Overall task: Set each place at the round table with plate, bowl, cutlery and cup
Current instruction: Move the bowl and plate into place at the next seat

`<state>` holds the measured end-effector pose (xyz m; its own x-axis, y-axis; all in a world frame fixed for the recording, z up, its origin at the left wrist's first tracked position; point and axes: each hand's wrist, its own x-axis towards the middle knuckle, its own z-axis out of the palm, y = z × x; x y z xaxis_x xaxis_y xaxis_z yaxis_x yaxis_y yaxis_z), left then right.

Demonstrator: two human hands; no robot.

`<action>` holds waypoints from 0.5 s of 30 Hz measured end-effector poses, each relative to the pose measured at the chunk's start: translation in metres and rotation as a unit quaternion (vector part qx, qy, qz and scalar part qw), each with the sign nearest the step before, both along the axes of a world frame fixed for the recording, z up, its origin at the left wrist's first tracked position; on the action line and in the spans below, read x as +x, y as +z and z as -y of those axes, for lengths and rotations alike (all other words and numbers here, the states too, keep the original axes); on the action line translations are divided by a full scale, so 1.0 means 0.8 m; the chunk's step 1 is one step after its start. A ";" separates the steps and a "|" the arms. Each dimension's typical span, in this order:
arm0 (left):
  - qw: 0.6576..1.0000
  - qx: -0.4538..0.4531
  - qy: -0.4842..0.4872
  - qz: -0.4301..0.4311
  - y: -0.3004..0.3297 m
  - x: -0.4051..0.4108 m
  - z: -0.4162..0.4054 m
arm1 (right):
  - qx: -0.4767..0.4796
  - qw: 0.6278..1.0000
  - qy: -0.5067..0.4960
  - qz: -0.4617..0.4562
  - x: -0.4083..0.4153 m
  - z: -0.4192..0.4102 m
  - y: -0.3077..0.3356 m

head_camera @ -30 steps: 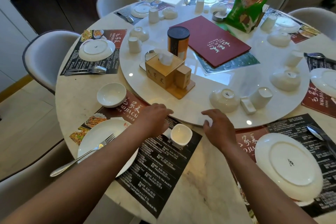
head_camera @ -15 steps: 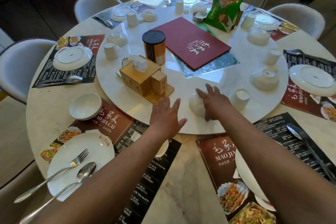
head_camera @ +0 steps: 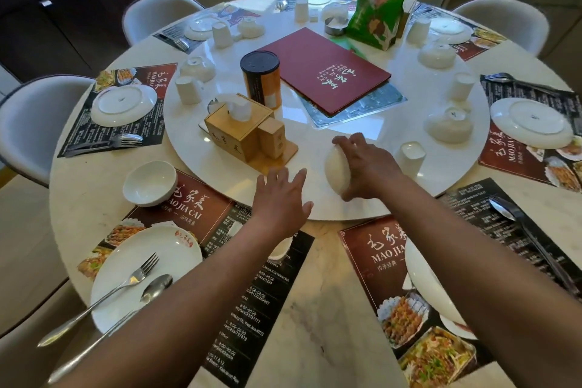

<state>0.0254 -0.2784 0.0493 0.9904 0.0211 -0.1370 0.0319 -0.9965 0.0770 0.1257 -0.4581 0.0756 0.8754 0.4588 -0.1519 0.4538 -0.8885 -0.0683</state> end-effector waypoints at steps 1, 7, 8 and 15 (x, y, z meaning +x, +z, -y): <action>1.000 -0.006 -0.005 0.006 0.001 -0.005 0.002 | 0.051 0.998 -0.027 -0.002 -0.018 0.009 0.003; 0.999 -0.030 -0.032 0.030 -0.002 -0.036 0.019 | 0.325 0.919 -0.222 -0.008 -0.147 0.044 -0.028; 0.998 -0.031 -0.038 0.030 -0.003 -0.041 0.021 | 0.354 0.903 -0.243 -0.004 -0.165 0.045 -0.039; 0.997 -0.011 -0.069 0.031 -0.008 -0.073 0.024 | 0.426 0.846 -0.318 0.044 -0.229 0.036 -0.100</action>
